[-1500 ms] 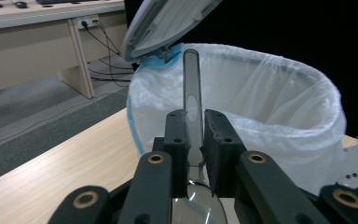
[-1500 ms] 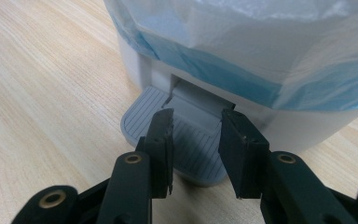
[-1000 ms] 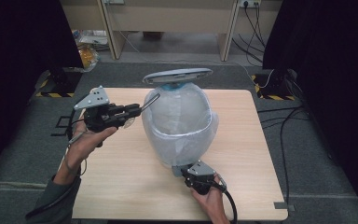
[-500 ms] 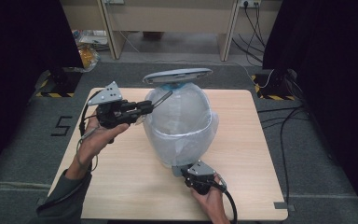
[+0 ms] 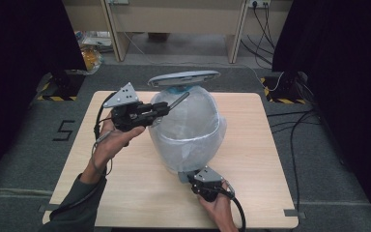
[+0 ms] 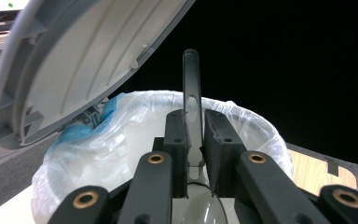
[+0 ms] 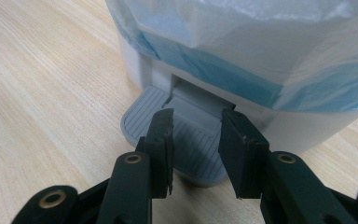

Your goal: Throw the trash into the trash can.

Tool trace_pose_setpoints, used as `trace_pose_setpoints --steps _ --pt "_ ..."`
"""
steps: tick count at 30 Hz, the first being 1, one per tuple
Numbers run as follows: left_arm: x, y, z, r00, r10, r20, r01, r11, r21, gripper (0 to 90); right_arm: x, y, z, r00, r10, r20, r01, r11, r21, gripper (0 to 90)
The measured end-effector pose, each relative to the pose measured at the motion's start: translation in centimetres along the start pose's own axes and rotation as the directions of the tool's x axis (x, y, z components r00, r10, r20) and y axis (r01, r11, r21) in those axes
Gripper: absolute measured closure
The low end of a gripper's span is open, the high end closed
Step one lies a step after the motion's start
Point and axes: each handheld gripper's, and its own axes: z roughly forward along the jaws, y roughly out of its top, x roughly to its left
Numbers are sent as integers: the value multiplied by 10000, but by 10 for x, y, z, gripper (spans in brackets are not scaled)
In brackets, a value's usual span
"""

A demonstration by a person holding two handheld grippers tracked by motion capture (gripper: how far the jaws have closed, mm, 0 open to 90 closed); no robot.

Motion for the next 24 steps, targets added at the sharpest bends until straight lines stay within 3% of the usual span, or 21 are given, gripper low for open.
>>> trace_pose_setpoints --steps 16,24 --pt "-8 -3 25 9996 196 -194 -194 9998 110 797 0 0 0 10000 -16 3 16 10000 33 649" --pt "-8 -6 30 10000 59 -18 -59 10000 18 756 0 0 0 10000 -31 0 31 10000 27 650"
